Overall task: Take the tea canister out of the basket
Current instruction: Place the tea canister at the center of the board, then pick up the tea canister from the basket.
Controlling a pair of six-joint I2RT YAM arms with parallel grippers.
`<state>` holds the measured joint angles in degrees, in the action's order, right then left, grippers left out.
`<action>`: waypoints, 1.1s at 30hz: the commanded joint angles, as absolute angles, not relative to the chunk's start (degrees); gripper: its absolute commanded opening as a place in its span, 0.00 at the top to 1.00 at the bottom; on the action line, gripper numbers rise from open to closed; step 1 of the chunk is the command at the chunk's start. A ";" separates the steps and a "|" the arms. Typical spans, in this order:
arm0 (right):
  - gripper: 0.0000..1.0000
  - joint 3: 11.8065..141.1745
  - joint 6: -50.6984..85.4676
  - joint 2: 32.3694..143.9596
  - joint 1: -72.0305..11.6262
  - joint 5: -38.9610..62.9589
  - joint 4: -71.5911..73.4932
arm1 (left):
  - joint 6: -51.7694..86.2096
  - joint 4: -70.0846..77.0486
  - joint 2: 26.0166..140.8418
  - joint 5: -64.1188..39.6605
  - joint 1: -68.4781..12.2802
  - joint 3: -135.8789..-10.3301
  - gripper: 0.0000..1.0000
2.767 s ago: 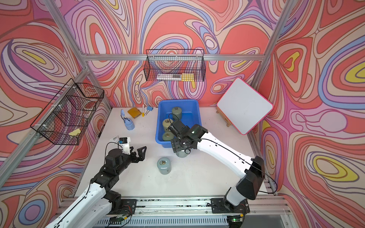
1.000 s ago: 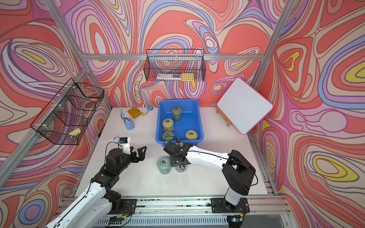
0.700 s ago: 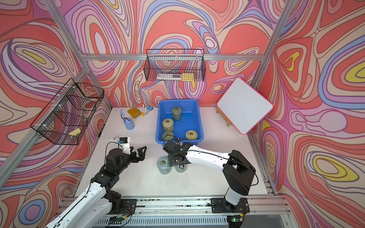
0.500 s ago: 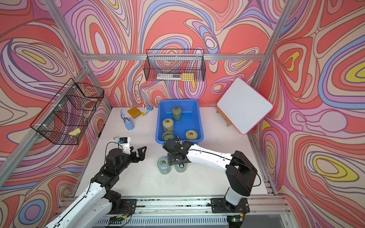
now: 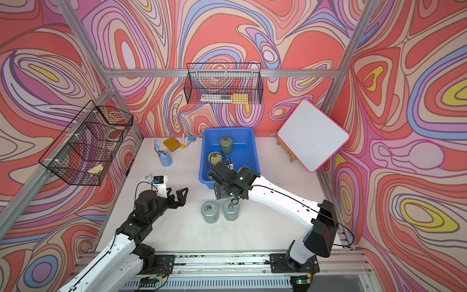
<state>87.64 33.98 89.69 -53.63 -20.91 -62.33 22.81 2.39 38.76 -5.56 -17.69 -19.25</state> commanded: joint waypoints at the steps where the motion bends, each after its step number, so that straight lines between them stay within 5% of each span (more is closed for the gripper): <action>1: 0.02 90.26 29.94 90.11 -51.34 -24.40 -67.64 | 21.46 6.01 36.72 -8.87 -17.84 -18.33 0.01; 15: 0.02 93.73 22.97 96.06 -33.42 -9.81 -64.88 | 21.27 7.51 35.47 -10.99 -17.80 -17.64 0.01; 33: 0.02 108.25 21.61 116.40 -28.18 -6.86 -67.61 | 21.25 7.22 34.82 -10.47 -17.83 -17.48 0.01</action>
